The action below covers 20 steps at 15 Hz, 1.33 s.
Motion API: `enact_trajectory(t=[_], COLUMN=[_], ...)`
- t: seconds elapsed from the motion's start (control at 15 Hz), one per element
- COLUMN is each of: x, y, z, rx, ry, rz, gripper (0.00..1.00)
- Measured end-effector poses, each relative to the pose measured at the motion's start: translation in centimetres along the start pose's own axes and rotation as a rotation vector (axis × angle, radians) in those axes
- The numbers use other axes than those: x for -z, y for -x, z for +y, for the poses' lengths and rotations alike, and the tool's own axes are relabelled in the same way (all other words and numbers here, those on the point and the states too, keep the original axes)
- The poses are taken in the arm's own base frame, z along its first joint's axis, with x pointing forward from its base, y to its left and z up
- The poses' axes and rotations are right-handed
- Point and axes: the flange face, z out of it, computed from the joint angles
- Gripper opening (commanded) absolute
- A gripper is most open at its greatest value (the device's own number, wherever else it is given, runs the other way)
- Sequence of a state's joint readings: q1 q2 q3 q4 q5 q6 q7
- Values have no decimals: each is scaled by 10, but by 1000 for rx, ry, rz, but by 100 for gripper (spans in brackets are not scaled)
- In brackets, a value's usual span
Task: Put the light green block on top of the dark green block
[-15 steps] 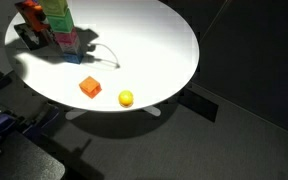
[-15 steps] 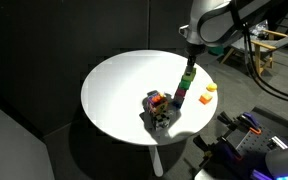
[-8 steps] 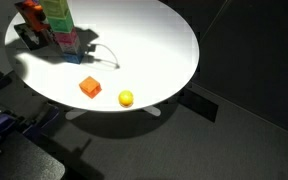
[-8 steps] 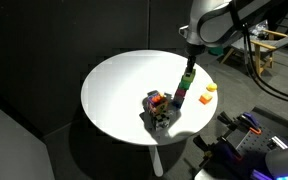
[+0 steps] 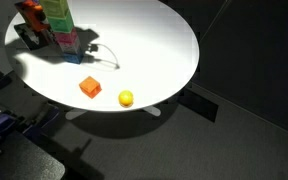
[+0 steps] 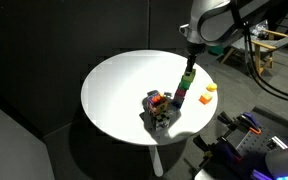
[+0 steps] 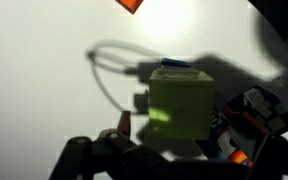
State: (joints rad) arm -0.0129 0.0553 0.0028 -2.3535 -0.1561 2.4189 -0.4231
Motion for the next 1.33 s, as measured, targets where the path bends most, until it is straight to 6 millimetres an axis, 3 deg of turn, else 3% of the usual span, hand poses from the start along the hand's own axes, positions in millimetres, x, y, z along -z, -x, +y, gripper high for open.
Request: enact_trajectory(t=[0.67, 1.33], x=[38, 73], y=[15, 56], z=[5, -1], rx=[-197, -421], ry=[-22, -69], rz=[-8, -73], gripper=[100, 100])
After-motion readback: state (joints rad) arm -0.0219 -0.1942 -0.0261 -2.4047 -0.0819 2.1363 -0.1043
